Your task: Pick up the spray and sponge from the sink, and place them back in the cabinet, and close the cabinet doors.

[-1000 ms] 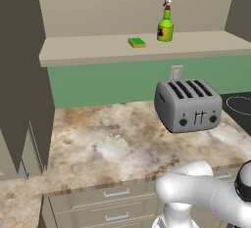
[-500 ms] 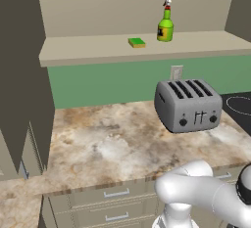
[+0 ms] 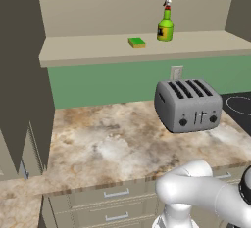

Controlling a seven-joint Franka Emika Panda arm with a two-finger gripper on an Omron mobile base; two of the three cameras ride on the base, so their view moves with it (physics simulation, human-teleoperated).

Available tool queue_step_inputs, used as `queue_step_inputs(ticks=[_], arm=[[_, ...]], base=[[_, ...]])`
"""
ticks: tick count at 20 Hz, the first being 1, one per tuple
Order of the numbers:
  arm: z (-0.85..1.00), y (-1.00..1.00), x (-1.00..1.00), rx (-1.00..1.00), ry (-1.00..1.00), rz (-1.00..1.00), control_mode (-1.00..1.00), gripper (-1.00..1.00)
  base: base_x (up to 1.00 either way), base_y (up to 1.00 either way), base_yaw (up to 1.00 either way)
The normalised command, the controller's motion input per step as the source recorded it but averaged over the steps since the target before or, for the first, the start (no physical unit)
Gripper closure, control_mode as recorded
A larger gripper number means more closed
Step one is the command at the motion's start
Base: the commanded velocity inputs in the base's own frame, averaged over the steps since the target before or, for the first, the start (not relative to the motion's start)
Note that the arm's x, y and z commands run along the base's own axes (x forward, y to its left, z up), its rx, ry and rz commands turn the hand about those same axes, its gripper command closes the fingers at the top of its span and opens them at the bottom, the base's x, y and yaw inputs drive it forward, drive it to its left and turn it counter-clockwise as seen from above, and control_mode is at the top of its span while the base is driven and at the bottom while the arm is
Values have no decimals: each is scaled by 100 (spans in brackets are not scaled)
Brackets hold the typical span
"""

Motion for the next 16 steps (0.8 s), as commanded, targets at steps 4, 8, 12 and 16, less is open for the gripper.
queue_step_inputs(ticks=[4, 8, 12, 16], arm=[[0, -30, 0, 0, 0, 0, -100, -100], [0, -22, 0, 0, 0, 0, -100, -100], [0, -15, 0, 0, 0, 0, -100, -100], [4, -15, 0, 0, 0, 0, -100, -100]], base=[[0, 0, 0], [0, 0, 0], [0, 0, 0], [0, 0, 0]])
